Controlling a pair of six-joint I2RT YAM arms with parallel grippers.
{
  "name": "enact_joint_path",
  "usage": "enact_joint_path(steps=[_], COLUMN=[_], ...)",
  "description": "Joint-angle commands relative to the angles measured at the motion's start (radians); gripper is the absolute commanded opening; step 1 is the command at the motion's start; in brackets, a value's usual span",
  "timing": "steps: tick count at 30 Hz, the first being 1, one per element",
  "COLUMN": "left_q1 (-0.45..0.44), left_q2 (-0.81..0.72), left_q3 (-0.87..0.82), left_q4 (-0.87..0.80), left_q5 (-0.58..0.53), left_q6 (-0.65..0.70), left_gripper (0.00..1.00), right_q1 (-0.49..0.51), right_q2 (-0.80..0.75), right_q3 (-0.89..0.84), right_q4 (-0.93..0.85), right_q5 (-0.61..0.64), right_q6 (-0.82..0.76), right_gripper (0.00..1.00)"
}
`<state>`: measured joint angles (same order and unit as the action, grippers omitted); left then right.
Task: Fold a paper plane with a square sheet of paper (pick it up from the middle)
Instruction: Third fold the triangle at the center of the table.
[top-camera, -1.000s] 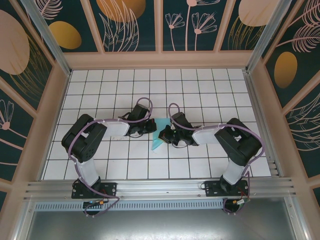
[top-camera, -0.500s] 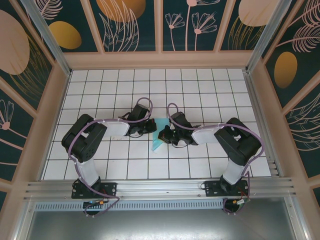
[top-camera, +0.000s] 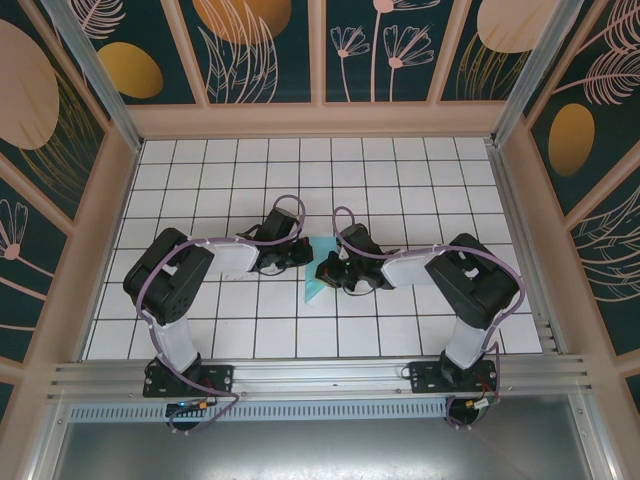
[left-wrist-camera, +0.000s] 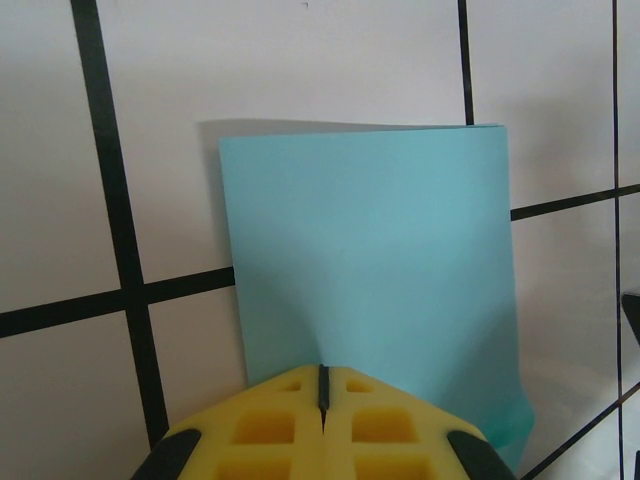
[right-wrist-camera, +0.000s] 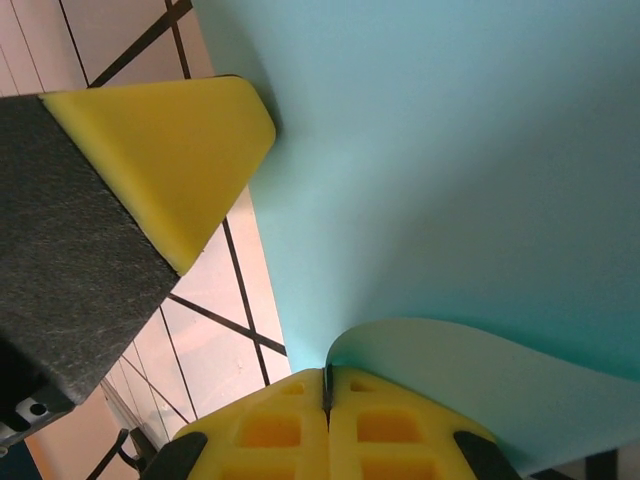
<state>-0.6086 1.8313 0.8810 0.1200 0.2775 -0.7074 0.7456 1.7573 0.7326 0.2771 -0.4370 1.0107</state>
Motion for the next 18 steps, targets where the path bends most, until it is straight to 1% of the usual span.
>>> enact_joint_path(steps=[1,18], left_q1=[-0.001,-0.001], left_q2=[0.04,0.041], left_q3=[-0.006,-0.011], left_q4=[-0.041,-0.038], left_q5=[-0.014,-0.012], left_q6=[0.014,0.014], left_gripper=[0.07,0.07], right_q1=[-0.001,0.003], right_q2=[0.02,0.038], right_q3=[0.024,0.027], right_q4=[-0.019,-0.019], right_q5=[-0.009,-0.006], right_q6=[-0.024,-0.036], right_gripper=[0.02,0.02])
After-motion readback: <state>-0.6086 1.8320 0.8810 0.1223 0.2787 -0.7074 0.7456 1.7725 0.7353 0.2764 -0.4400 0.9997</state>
